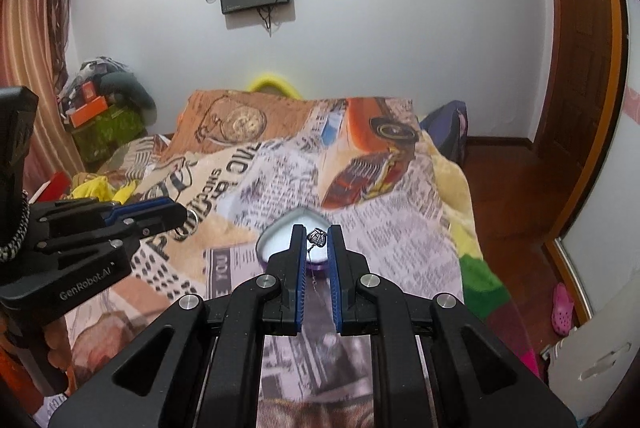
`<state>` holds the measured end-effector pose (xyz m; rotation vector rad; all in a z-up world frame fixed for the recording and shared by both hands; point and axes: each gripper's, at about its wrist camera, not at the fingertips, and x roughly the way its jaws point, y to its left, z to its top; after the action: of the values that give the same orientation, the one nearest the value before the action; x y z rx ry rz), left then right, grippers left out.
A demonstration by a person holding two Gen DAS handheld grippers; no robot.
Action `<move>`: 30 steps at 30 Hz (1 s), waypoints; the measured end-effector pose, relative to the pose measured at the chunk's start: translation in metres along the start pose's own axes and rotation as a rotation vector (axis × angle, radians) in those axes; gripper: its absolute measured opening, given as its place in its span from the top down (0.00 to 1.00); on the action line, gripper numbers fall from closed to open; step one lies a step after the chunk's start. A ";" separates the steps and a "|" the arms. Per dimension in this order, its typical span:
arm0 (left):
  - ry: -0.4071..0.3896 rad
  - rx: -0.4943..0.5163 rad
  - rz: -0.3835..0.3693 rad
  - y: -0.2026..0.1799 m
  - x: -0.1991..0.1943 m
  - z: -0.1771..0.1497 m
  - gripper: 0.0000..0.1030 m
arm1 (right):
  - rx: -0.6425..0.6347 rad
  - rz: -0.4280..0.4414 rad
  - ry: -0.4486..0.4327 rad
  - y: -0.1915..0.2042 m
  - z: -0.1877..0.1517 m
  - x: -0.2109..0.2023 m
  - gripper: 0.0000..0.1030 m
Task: Organize jewelry
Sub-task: 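Carry the earring in the right gripper and the ring in the left gripper to the purple tin, then open the right gripper over the tin foam while the left gripper releases its ring inside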
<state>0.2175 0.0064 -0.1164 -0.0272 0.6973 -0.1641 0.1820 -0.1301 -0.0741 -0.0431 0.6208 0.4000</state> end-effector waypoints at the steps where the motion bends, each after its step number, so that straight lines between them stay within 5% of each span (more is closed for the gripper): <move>1: 0.003 -0.005 -0.002 0.001 0.003 0.002 0.89 | -0.003 -0.001 -0.006 0.000 0.002 0.001 0.91; 14: 0.047 -0.008 -0.028 0.006 0.040 0.014 0.89 | -0.050 -0.009 -0.014 0.002 0.018 0.028 0.91; 30: 0.218 -0.046 -0.105 0.022 0.116 0.005 0.89 | -0.105 0.063 0.140 -0.009 0.010 0.093 0.91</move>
<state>0.3117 0.0098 -0.1880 -0.0913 0.9176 -0.2547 0.2602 -0.1040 -0.1199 -0.1526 0.7397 0.4929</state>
